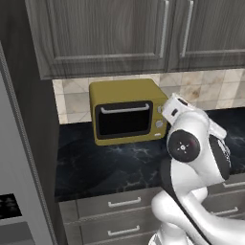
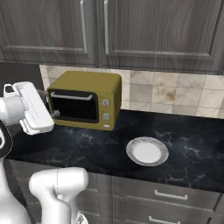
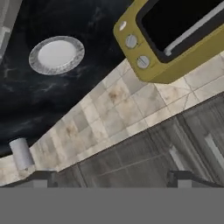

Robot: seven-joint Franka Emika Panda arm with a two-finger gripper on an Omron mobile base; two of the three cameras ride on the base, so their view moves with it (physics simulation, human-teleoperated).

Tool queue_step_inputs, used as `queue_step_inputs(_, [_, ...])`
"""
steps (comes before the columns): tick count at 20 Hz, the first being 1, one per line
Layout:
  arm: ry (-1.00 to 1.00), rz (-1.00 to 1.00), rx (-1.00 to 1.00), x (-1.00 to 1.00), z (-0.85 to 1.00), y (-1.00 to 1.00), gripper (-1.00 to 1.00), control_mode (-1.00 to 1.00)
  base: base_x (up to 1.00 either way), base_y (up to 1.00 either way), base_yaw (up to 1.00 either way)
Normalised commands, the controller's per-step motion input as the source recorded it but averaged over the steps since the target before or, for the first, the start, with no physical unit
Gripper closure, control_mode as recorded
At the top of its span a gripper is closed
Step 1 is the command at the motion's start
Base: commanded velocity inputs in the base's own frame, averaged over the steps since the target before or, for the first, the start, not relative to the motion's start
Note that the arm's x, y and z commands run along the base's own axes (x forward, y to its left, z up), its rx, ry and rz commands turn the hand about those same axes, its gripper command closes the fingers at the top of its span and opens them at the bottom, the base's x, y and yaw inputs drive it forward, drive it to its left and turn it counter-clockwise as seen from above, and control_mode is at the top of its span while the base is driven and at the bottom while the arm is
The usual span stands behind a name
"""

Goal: Pull the toaster oven rack outwards. Pick up the baguette from the plate and place it on the toaster oven rack. Close the toaster oven door fully and set the temperature to the lowest setting.

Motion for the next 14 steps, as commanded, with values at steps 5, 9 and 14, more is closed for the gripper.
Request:
queue_step_inputs(5, [0.00,0.01,0.71,0.00,-0.03,-0.93,-1.00,-1.00,0.00,0.00,0.00])
queue_step_inputs(9, [0.00,0.02,0.35,0.00,-0.07,-0.79,-1.00,-1.00,0.00,0.00,0.00])
queue_step_inputs(14, [0.00,0.01,0.36,0.00,-0.08,-0.60,-1.00,-1.00,0.00,0.00,0.00])
